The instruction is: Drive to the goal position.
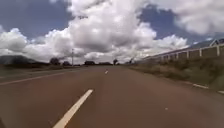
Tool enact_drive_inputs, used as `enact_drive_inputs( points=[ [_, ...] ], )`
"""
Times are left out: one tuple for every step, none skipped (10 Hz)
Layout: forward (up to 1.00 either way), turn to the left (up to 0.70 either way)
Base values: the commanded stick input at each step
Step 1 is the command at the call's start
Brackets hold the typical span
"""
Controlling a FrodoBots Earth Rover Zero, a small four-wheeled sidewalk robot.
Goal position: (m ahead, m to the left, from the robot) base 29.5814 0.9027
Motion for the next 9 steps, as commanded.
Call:
enact_drive_inputs(
  points=[
    [1.00, 0.00],
    [1.00, 0.00],
    [1.00, 0.00],
    [1.00, 0.00],
    [1.00, 0.00],
    [1.00, 0.00],
    [1.00, 0.00],
    [1.00, -0.06],
    [1.00, -0.40]
  ],
)
